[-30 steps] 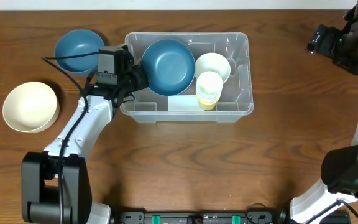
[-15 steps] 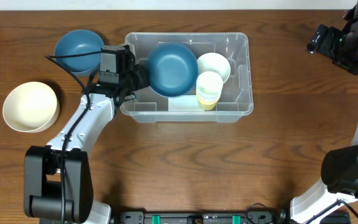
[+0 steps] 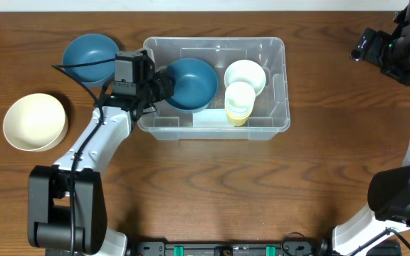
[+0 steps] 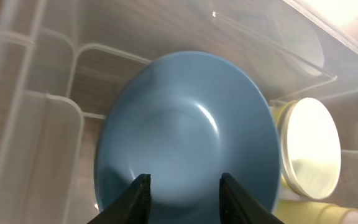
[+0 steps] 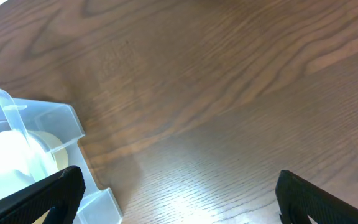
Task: Pack container
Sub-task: 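Withdraw the left gripper toward the cream bowl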
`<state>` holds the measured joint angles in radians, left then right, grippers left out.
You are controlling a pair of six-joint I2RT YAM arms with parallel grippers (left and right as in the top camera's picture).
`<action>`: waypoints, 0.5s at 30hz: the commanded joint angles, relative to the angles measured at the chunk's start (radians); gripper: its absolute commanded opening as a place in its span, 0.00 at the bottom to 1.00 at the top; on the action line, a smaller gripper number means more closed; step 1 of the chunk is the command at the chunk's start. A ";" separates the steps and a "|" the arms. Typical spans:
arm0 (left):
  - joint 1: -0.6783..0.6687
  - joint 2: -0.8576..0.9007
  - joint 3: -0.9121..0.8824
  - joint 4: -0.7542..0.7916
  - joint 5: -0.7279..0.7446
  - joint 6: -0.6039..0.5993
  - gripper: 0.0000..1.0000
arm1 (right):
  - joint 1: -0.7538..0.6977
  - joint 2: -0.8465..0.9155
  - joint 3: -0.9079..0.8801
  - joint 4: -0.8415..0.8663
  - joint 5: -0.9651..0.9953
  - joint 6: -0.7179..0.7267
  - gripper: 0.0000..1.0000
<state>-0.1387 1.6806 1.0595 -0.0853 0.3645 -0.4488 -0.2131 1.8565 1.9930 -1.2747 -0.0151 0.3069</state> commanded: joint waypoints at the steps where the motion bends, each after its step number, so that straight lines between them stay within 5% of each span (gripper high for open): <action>1: 0.002 -0.024 0.013 0.001 0.022 -0.009 0.37 | -0.003 -0.020 0.012 0.000 0.000 0.014 0.99; 10: 0.010 -0.269 0.013 -0.048 0.006 0.035 0.42 | -0.003 -0.020 0.012 0.000 0.000 0.014 0.99; 15: 0.085 -0.424 0.013 -0.168 -0.167 0.037 0.49 | -0.003 -0.020 0.012 0.000 0.000 0.014 0.99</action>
<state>-0.1097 1.3220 1.0607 -0.2111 0.3302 -0.4324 -0.2131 1.8565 1.9930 -1.2751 -0.0151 0.3069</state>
